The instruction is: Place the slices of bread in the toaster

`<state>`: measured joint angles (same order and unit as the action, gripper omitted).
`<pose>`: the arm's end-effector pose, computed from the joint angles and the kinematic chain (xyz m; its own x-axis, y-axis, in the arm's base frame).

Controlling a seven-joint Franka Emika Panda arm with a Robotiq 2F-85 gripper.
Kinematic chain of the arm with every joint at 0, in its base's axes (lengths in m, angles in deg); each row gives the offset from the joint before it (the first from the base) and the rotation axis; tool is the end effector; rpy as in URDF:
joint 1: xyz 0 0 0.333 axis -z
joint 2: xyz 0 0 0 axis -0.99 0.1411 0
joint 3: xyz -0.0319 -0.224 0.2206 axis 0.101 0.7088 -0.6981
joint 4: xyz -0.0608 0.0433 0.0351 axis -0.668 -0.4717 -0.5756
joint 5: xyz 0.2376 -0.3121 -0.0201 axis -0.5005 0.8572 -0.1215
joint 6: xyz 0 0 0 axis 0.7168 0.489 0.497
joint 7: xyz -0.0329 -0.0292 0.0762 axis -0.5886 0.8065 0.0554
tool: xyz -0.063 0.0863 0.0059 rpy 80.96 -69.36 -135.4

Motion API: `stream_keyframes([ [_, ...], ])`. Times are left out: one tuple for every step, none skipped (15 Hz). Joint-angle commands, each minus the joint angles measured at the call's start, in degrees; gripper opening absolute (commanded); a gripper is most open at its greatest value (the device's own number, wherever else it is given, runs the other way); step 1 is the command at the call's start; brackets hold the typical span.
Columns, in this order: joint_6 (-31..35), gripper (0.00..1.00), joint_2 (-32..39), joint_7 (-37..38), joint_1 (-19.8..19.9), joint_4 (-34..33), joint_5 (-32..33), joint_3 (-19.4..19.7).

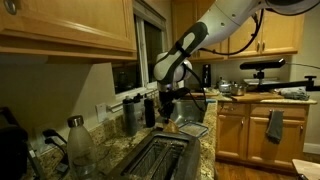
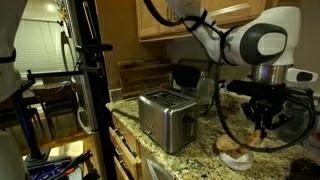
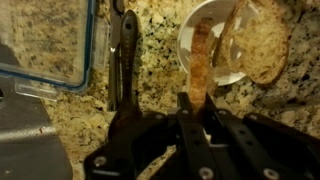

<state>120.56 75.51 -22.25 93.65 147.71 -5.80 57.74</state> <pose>0.6555 -0.1821 0.3000 0.9959 -0.0469 0.0767 -0.0508 -0.9975 0.0491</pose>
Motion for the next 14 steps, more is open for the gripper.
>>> stream_keyframes([
  [0.38, 0.1, -3.64, 1.92, -1.11, 1.75, 1.43, 0.81],
  [0.45, 0.1, -4.09, 2.0, -1.22, 1.8, 1.47, 0.82],
  [0.56, 0.1, -4.49, 2.08, -1.35, 1.84, 1.5, 0.82],
  [0.68, 0.1, -5.03, 2.09, -1.46, 1.93, 1.49, 0.78],
  [0.8, 0.1, -5.51, 2.17, -1.57, 2.02, 1.53, 0.81],
  [0.86, 0.1, -5.89, 2.23, -1.66, 2.08, 1.56, 0.83],
  [0.98, 0.1, -6.27, 2.21, -1.72, 2.17, 1.58, 0.84],
  [1.12, 0.1, -6.68, 2.19, -1.76, 2.31, 1.62, 0.86],
  [1.28, 0.1, -6.96, 2.17, -1.73, 2.48, 1.62, 0.9],
  [1.23, 0.1, -7.1, 2.15, -1.68, 2.53, 1.58, 0.92],
  [1.31, 0.1, -7.19, 2.13, -1.63, 2.69, 1.64, 1.0],
  [1.29, 0.1, -7.25, 2.1, -1.57, 2.74, 1.58, 1.04],
  [1.29, 0.1, -7.29, 2.05, -1.5, 2.76, 1.58, 1.12],
  [1.28, 0.1, -7.31, 2.02, -1.44, 2.75, 1.56, 1.22],
])
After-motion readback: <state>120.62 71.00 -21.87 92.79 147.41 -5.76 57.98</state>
